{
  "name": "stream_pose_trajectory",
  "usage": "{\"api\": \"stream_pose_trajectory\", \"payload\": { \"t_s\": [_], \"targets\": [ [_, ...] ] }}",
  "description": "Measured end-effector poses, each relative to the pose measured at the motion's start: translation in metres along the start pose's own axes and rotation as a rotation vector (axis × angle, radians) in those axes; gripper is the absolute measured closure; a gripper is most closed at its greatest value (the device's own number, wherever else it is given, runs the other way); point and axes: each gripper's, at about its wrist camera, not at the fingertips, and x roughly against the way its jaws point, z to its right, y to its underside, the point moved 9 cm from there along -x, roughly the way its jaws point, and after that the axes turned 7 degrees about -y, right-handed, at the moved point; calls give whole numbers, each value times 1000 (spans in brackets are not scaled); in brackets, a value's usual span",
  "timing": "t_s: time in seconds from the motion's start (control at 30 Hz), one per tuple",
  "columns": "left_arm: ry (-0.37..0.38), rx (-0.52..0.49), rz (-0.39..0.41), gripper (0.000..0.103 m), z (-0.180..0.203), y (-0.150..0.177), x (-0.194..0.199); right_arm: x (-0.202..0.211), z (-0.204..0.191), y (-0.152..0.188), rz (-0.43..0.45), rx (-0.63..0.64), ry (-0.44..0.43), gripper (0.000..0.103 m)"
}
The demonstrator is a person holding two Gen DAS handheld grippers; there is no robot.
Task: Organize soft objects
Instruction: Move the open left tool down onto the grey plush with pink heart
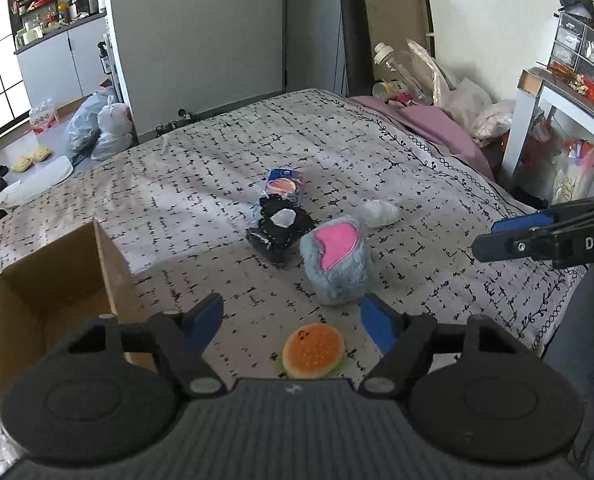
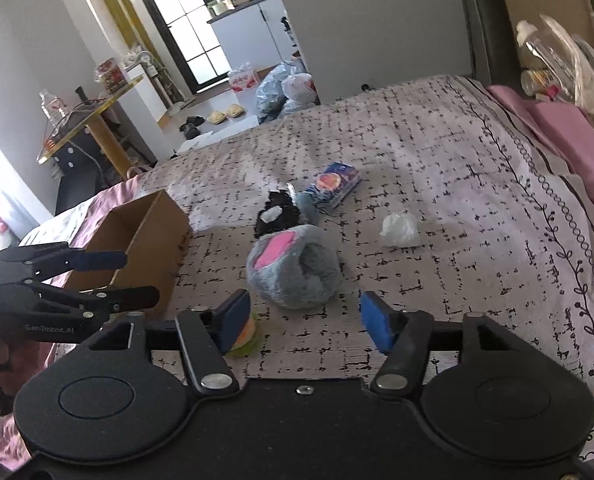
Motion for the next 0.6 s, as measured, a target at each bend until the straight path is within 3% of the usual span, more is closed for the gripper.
{"api": "stream_pose_trajectory", "payload": {
  "t_s": [0.13, 0.47, 0.6],
  "targets": [
    [16, -6, -6, 28, 11, -9, -13, -8, 12, 1, -9, -35, 4, 52],
    [1, -53, -6, 33, 35, -29, -46, -24, 38, 0, -21, -101, 34, 57],
    [23, -31, -34, 48, 43, -29, -62, -32, 45, 0, -25, -101, 54, 57]
  ]
}}
